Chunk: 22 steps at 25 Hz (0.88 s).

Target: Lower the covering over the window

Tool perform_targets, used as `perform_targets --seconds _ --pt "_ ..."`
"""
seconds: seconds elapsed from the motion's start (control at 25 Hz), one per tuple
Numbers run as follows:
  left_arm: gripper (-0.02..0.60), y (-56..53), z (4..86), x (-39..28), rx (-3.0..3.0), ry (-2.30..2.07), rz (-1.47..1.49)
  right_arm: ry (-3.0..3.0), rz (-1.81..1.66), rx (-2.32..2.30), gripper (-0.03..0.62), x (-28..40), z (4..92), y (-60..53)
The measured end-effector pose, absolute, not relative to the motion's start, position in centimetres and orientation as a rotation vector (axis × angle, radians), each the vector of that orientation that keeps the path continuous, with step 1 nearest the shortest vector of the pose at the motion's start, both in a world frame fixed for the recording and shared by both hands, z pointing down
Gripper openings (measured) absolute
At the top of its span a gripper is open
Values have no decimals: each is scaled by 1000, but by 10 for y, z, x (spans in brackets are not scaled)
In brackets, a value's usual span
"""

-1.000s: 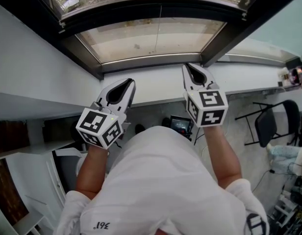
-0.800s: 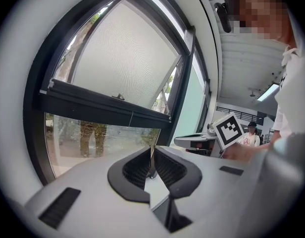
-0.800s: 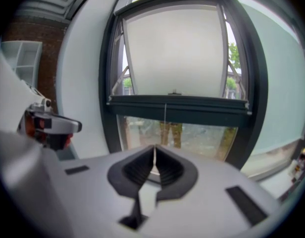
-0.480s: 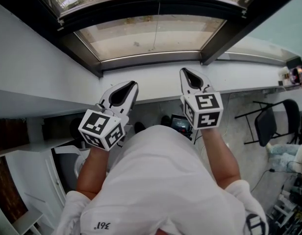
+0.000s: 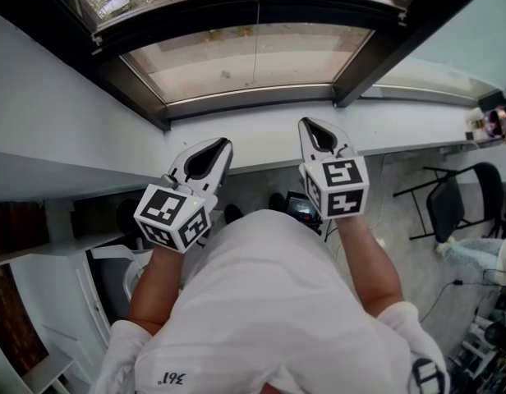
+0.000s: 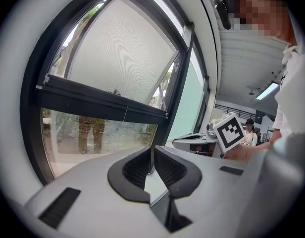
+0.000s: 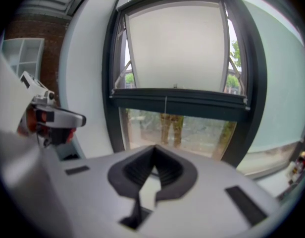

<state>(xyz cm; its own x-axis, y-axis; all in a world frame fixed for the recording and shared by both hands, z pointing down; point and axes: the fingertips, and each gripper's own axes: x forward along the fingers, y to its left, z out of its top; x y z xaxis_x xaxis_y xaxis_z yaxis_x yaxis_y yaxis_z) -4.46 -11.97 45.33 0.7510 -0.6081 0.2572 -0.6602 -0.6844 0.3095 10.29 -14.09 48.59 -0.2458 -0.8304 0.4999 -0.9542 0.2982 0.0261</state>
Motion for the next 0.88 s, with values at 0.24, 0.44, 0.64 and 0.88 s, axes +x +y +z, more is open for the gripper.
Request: perform_targets --seconds 0.24,0.44,0.64,0.88 --pt "38 -118 455 -40 2568 -967 195 -2158 397 1574 21 103 488 -139" --pt "38 -117 453 -38 2570 -966 199 -2164 385 1566 21 102 485 -139" --pt "38 -115 456 -35 2565 -959 211 -2160 382 1563 21 104 485 -138" --pt "38 -118 454 -33 2579 -956 209 -2166 368 1562 21 105 482 -142"
